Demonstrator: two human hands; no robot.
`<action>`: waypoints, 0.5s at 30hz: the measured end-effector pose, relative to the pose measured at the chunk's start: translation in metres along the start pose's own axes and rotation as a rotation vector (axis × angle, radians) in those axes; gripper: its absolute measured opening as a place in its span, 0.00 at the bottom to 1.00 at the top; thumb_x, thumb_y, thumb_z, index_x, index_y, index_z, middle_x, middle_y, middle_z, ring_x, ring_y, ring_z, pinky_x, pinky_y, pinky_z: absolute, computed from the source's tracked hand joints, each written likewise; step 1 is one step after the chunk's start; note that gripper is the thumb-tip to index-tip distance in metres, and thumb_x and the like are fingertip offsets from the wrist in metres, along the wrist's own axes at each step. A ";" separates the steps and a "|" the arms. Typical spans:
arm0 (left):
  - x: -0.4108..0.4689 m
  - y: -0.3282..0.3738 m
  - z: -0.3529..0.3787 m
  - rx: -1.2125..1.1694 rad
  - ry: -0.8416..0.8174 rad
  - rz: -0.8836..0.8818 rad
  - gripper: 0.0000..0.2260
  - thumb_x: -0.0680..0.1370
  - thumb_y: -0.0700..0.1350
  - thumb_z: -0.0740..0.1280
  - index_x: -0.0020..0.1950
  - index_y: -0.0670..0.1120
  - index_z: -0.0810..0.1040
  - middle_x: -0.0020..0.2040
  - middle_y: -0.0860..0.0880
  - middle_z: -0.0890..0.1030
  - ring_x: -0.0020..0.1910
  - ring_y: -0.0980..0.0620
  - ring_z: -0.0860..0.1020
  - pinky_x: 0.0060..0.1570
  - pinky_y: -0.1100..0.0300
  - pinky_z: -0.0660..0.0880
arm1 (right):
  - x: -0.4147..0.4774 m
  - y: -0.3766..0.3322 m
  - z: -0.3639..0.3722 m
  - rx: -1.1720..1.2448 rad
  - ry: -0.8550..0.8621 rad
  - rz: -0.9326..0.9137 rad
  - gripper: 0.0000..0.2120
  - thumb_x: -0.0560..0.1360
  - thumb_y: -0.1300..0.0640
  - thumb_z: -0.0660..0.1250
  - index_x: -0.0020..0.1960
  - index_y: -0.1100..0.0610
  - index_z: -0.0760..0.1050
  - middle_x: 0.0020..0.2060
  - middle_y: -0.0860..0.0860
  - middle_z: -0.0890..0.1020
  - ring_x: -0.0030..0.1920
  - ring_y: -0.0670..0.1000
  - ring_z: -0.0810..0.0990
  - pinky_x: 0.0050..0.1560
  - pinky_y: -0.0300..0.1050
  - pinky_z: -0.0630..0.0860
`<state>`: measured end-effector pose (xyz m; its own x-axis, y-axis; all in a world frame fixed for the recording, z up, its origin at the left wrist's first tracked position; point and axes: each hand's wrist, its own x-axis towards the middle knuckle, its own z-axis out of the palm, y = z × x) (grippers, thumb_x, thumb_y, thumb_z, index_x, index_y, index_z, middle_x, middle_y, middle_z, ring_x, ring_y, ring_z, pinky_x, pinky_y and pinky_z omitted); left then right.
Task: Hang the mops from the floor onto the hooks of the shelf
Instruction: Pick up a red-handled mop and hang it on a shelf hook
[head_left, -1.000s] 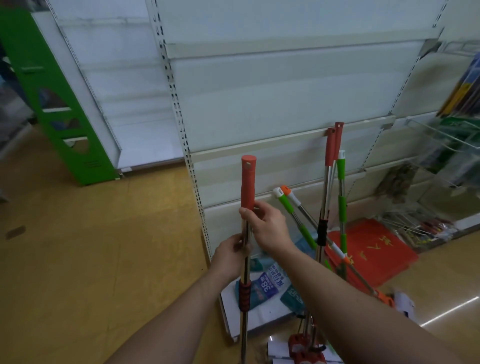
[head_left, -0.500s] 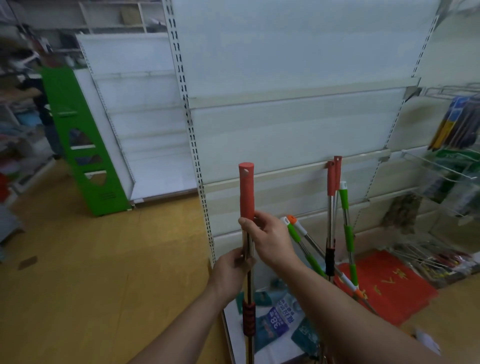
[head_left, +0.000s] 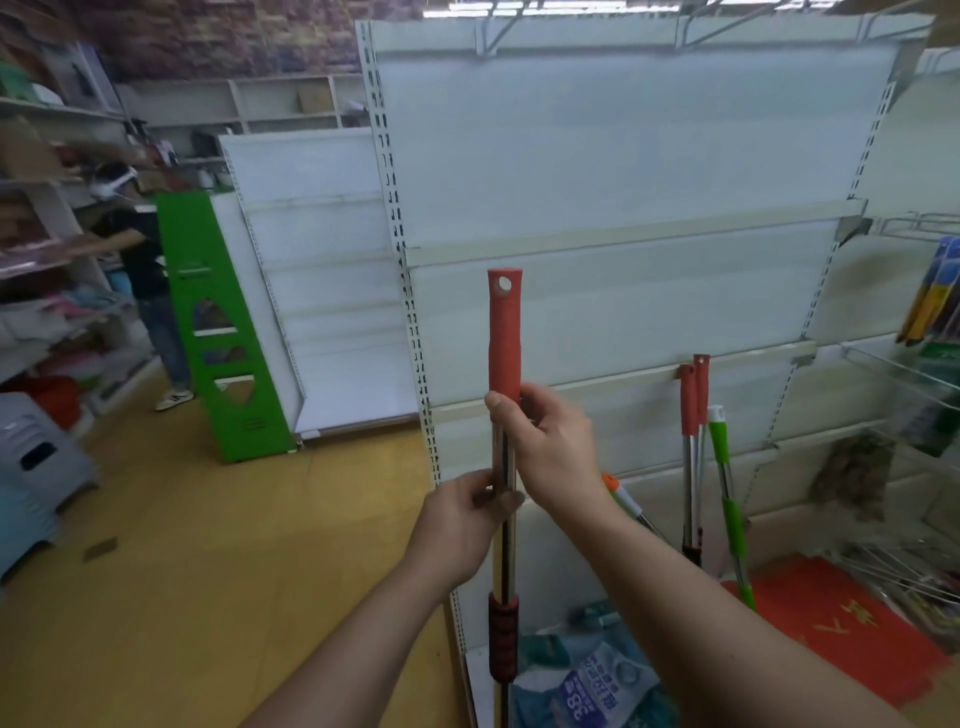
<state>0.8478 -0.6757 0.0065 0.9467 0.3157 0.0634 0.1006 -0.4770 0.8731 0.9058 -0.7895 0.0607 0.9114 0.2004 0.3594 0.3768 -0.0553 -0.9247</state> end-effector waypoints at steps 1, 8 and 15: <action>0.000 0.005 -0.004 -0.013 0.009 0.007 0.10 0.77 0.56 0.70 0.55 0.56 0.85 0.50 0.56 0.87 0.52 0.56 0.83 0.58 0.49 0.79 | 0.003 -0.007 0.000 0.008 -0.001 -0.011 0.11 0.79 0.44 0.69 0.51 0.52 0.83 0.34 0.43 0.79 0.35 0.43 0.76 0.39 0.39 0.71; 0.002 0.047 -0.029 0.006 0.100 0.092 0.09 0.77 0.57 0.70 0.52 0.56 0.85 0.47 0.58 0.87 0.49 0.59 0.84 0.55 0.51 0.80 | 0.025 -0.051 -0.002 0.085 -0.042 -0.111 0.10 0.80 0.46 0.69 0.49 0.52 0.83 0.41 0.53 0.86 0.46 0.54 0.85 0.50 0.56 0.81; 0.017 0.085 -0.039 -0.011 0.171 0.137 0.07 0.77 0.56 0.71 0.49 0.55 0.85 0.44 0.56 0.87 0.47 0.56 0.84 0.54 0.49 0.81 | 0.056 -0.083 -0.014 0.100 -0.065 -0.169 0.11 0.79 0.46 0.70 0.54 0.52 0.84 0.43 0.48 0.87 0.48 0.49 0.86 0.53 0.50 0.81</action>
<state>0.8610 -0.6788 0.1008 0.8857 0.3831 0.2622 -0.0301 -0.5162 0.8559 0.9283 -0.7877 0.1590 0.8231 0.2611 0.5043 0.5019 0.0810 -0.8611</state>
